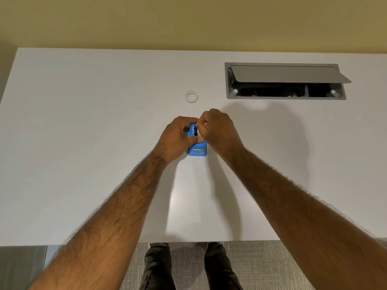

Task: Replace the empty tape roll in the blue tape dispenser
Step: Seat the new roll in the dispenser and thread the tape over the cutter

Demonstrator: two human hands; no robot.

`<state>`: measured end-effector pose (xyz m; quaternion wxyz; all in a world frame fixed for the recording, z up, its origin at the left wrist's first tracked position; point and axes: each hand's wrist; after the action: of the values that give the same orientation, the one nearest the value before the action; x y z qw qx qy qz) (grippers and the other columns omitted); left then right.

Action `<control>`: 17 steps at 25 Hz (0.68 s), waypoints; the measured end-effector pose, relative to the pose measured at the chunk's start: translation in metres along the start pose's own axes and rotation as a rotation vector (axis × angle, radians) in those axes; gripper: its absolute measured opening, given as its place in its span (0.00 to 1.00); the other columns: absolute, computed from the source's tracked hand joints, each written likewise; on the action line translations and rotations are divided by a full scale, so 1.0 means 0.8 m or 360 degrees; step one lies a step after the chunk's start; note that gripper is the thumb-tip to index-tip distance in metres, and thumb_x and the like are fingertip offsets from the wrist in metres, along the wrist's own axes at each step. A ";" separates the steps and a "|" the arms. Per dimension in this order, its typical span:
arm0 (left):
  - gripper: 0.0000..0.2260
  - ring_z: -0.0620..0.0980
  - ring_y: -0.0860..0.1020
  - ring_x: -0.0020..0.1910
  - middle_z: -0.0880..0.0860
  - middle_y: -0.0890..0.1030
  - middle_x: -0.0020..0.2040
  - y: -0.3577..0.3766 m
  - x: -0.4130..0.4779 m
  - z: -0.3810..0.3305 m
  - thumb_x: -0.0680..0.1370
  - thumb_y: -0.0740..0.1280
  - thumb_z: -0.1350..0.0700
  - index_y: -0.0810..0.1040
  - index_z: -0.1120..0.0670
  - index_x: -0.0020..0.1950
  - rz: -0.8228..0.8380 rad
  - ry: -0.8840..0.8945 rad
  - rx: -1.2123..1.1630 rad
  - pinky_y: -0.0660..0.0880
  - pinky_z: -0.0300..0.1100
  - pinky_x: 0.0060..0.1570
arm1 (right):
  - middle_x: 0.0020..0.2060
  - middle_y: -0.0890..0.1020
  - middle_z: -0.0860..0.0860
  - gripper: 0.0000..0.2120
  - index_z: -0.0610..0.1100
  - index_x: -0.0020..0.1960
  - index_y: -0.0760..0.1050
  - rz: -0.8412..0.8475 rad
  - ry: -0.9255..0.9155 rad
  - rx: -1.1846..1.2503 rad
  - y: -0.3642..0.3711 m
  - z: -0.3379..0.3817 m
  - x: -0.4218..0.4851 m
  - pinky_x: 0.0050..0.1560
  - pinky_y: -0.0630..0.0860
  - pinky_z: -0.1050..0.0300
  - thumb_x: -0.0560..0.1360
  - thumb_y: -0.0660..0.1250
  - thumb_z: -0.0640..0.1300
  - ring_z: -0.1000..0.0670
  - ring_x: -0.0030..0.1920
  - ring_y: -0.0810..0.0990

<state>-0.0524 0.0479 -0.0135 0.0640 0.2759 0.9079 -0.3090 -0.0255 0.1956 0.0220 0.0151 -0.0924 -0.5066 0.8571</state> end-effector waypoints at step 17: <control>0.23 0.48 0.77 0.56 0.48 0.79 0.60 0.000 0.000 0.002 0.72 0.78 0.50 0.78 0.49 0.65 -0.0013 0.0033 -0.0039 0.71 0.35 0.57 | 0.36 0.82 0.43 0.08 0.39 0.40 0.79 -0.0025 0.0008 0.0164 0.000 -0.010 0.002 0.32 0.60 0.70 0.74 0.65 0.42 0.50 0.34 0.73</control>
<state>-0.0523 0.0471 -0.0149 0.0566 0.2744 0.9134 -0.2954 -0.0254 0.2030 0.0179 0.0280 -0.0896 -0.4625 0.8817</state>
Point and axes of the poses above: each hand's wrist, its own x-axis towards the middle knuckle, its own y-axis out of the palm, z = x × y
